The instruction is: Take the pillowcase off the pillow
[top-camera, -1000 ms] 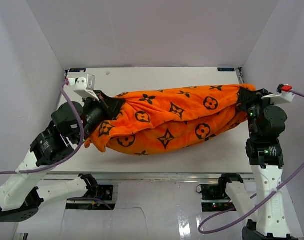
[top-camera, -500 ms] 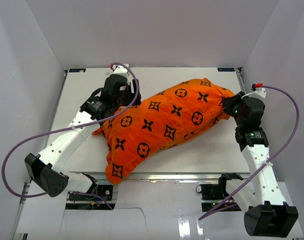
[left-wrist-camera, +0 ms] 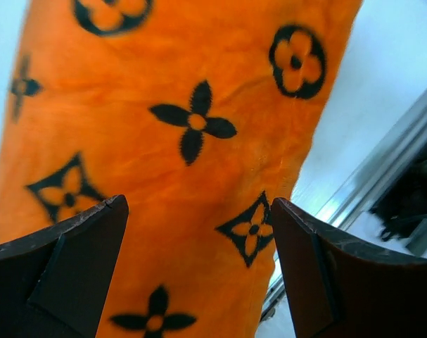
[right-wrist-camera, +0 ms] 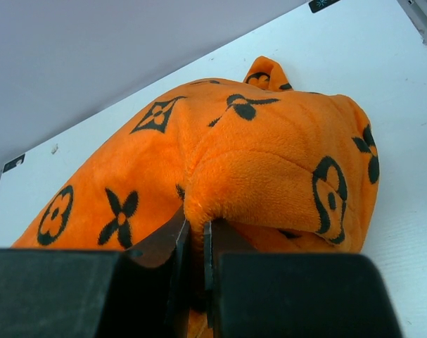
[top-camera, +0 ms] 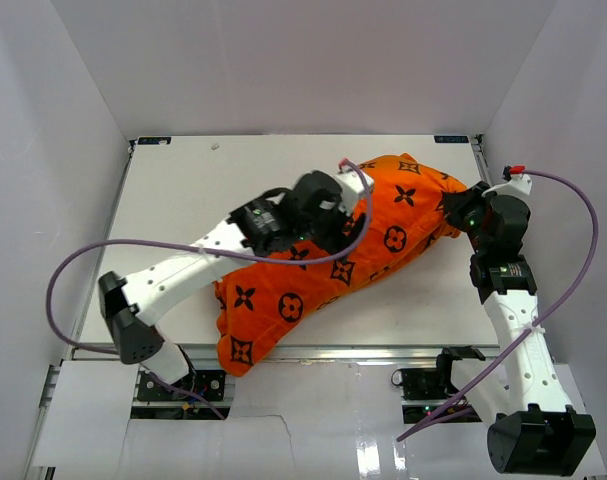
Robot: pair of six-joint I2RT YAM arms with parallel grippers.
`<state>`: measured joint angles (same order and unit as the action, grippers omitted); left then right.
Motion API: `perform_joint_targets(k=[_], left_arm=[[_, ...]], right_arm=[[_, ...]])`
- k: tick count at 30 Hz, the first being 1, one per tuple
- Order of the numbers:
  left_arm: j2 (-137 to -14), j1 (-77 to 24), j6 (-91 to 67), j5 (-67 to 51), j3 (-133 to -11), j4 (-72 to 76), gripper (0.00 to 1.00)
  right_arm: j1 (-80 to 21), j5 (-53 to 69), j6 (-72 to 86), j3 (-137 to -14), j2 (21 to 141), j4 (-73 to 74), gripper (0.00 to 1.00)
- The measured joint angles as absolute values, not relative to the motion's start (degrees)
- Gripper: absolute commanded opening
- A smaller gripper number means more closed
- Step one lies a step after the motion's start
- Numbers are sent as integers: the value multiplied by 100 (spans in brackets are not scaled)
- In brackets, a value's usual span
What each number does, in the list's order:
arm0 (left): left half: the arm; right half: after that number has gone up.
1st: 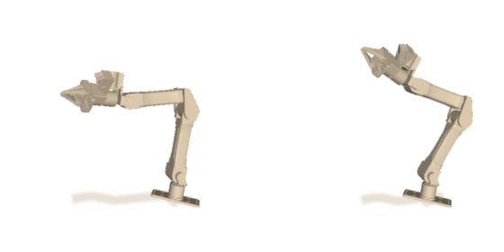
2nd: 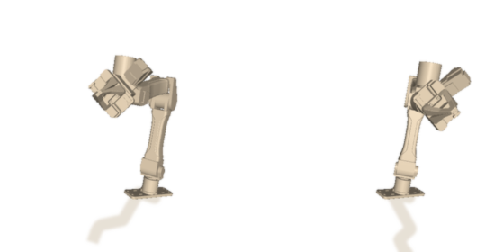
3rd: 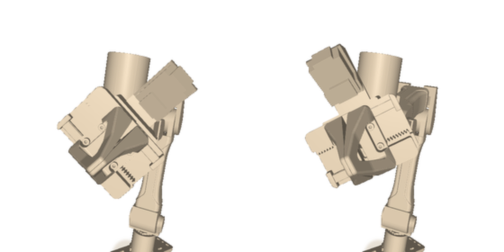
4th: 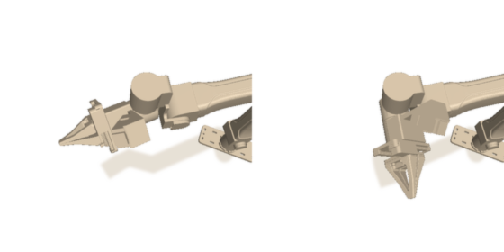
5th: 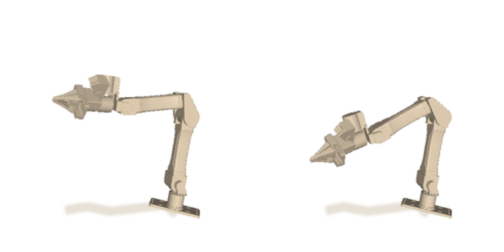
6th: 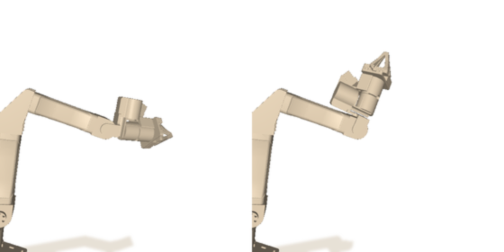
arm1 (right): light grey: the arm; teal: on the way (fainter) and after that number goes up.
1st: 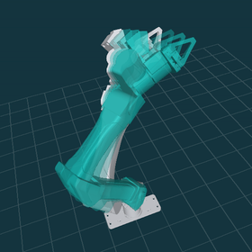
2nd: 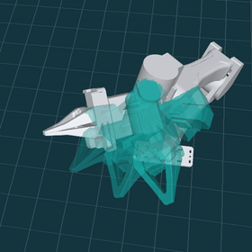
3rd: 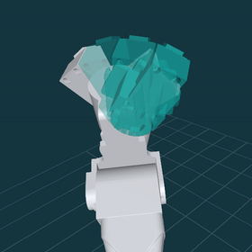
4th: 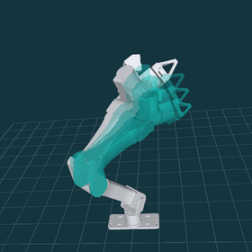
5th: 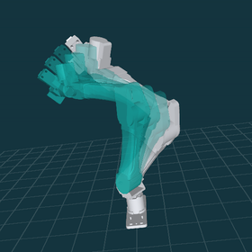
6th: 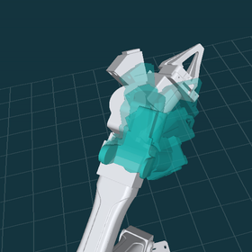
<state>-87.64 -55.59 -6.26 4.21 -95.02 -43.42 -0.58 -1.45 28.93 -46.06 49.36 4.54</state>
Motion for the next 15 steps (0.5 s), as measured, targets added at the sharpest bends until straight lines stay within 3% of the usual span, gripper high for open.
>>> perform_joint_targets(k=[5,15], left_arm=[[-9561,-6346,-864,1599,-9395,-4893,93],[-9585,-8141,-2056,3865,-9690,-6322,93]], right_arm=[[-78,-145,2860,-4606,4869,456,8],[-78,-16,2849,-4606,4875,473,8]])
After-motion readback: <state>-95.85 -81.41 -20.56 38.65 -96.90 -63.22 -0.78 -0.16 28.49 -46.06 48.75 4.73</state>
